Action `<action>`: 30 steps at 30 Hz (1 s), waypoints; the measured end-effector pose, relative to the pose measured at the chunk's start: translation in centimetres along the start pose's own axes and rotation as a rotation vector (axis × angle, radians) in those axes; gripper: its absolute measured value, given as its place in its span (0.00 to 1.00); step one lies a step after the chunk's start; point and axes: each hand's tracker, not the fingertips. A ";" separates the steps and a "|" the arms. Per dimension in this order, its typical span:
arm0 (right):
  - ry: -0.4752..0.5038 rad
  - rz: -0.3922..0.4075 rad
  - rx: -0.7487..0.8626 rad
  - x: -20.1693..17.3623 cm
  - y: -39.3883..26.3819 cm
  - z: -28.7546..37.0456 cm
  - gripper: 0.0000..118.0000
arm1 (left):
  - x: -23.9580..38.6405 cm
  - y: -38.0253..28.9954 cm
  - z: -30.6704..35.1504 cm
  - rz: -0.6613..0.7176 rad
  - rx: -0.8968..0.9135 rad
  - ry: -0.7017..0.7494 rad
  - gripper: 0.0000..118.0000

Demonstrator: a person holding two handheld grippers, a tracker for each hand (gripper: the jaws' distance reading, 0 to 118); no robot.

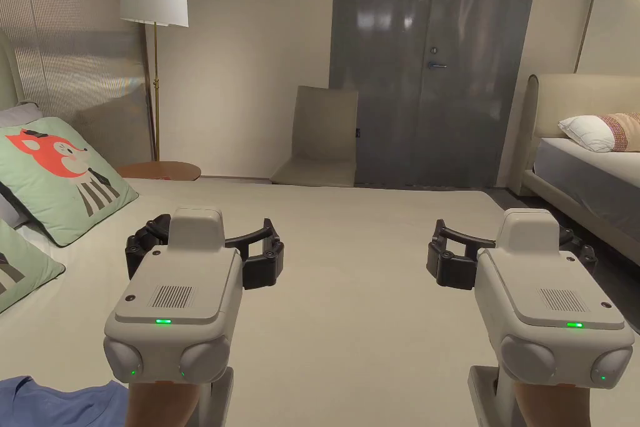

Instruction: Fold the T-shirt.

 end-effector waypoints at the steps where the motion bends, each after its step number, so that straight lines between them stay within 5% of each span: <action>1: 0.000 0.002 0.001 0.0 0.0 0.0 1.00 | 0.0 0.0 0.0 0.000 0.000 -0.001 0.94; 30: -0.017 0.005 0.008 0.2 0.0 0.5 1.00 | 0.2 0.1 0.2 -0.003 0.002 0.005 0.94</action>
